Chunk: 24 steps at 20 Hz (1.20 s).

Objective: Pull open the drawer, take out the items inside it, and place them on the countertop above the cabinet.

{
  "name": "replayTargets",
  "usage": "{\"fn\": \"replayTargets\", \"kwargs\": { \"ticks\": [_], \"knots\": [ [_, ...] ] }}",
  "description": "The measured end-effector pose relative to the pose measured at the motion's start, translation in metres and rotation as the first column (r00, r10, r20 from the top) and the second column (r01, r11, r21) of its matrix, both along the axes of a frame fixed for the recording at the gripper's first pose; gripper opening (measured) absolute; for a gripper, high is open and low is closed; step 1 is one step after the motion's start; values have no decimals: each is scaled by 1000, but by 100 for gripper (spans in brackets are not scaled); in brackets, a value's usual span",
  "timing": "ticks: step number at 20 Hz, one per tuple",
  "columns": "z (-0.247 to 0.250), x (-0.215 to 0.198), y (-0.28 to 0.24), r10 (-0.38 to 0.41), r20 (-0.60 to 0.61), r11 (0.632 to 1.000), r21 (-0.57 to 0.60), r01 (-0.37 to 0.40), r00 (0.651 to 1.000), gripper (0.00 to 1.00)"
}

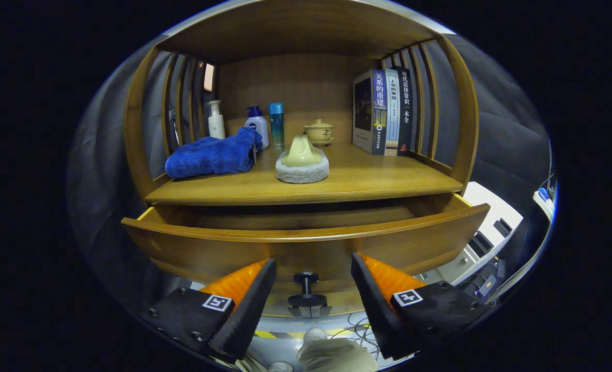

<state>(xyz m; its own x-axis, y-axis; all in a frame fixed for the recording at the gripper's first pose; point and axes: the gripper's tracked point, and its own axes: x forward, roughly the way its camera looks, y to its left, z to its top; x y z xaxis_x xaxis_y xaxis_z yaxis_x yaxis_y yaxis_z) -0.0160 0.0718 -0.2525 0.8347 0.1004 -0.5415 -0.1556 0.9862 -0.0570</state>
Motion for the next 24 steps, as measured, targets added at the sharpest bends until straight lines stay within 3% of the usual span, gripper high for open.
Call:
{"fn": "replayTargets", "kwargs": {
  "ticks": [24],
  "knots": [
    [-8, 53, 11, -3, 59, 1000, 12, 2, 998, 95]
  ]
}}
